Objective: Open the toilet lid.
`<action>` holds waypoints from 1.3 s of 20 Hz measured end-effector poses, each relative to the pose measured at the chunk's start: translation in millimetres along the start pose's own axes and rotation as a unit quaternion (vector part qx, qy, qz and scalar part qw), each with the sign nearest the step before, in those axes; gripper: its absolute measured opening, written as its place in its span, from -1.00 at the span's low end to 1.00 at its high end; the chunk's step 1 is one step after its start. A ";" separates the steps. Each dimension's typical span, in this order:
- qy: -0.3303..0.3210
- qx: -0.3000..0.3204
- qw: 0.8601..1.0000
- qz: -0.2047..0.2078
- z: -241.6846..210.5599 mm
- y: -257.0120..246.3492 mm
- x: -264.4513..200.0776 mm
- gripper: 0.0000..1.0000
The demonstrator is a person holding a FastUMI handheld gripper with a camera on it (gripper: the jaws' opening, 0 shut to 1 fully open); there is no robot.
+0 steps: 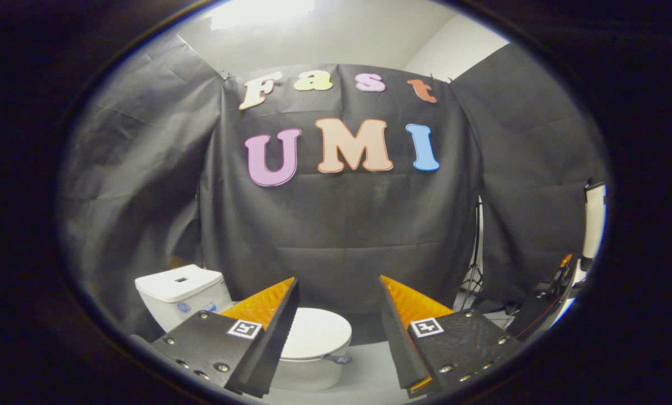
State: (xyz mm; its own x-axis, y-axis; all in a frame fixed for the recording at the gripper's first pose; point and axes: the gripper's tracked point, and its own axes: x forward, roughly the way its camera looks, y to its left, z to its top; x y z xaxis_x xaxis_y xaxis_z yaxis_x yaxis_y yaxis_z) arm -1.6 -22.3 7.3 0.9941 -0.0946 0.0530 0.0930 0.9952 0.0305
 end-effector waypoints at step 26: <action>0.125 0.471 0.845 -0.220 -294.6 -34.9 55.9 0.61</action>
State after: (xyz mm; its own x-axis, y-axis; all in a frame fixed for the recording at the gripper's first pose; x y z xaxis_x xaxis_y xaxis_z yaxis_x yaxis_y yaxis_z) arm 67.1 -54.8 -284.9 0.8663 -0.3250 -0.3794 0.4885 0.3923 0.7794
